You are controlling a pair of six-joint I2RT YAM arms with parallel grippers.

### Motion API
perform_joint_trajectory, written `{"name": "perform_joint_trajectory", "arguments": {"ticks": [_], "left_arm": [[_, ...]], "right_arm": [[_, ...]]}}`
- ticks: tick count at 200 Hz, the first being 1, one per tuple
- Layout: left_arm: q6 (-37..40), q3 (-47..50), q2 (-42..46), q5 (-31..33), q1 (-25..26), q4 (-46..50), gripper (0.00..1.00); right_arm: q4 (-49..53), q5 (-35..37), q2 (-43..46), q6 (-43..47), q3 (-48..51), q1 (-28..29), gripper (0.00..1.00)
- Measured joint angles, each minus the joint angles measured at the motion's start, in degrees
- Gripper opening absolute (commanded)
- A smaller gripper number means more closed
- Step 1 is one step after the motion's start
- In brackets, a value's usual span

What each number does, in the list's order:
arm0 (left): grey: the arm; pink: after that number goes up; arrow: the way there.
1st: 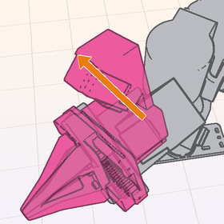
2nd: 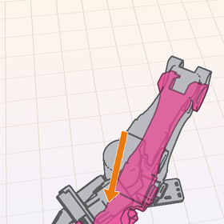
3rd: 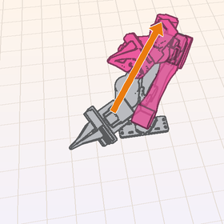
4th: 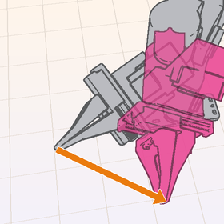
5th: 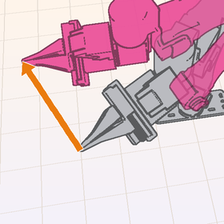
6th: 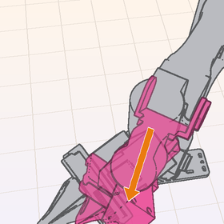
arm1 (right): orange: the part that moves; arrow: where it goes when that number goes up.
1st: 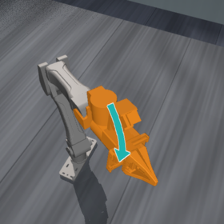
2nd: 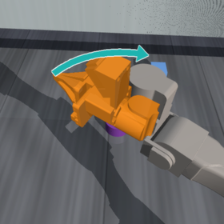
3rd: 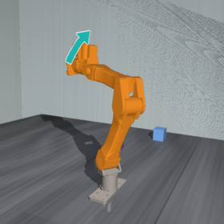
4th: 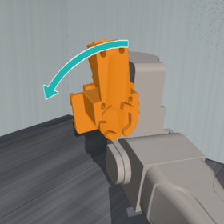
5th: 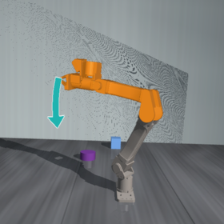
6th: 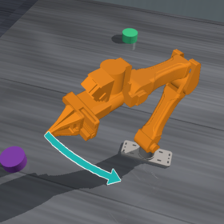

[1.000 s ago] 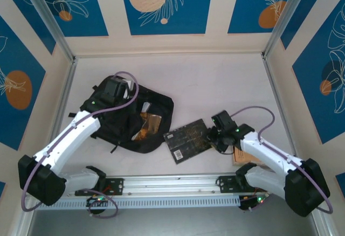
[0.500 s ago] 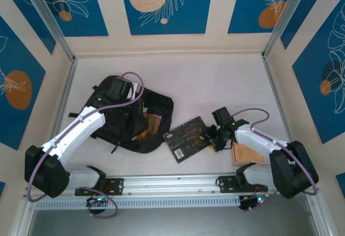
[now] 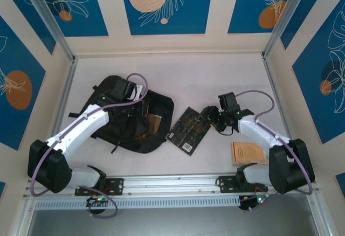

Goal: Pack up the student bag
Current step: Rotate the book at the center of the table, then pick up the book from the center of the table.

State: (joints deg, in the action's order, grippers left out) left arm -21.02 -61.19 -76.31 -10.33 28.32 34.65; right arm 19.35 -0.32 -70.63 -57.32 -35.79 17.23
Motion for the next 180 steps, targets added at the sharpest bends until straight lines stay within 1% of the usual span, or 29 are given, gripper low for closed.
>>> {"name": "perform_joint_trajectory", "arguments": {"ticks": [34, 61, 97, 143, 180], "left_arm": [[-0.1, 0.0, -0.9, -1.6, 0.0, -0.3, 0.09], [-0.1, -0.1, -2.6, -2.4, 0.9, -0.8, 0.09], [-0.1, -0.6, -6.6, -3.3, 2.8, -0.8, 0.09], [-0.3, -2.1, -12.6, -4.5, 5.0, -0.7, 0.08], [-0.3, -2.2, -15.3, -4.7, 6.8, -0.1, 0.08]], "right_arm": [[0.1, -2.4, -0.5, 0.2, 4.1, 0.5, 0.70], [-2.6, -5.6, -2.7, 0.4, 5.8, 0.7, 0.69], [-4.7, -9.1, -5.8, 0.4, 5.6, -0.2, 0.68], [-3.0, -13.8, -10.1, -1.2, 2.8, -2.5, 0.67], [-7.2, -17.3, -10.5, -2.5, 3.7, -3.0, 0.67]]}}
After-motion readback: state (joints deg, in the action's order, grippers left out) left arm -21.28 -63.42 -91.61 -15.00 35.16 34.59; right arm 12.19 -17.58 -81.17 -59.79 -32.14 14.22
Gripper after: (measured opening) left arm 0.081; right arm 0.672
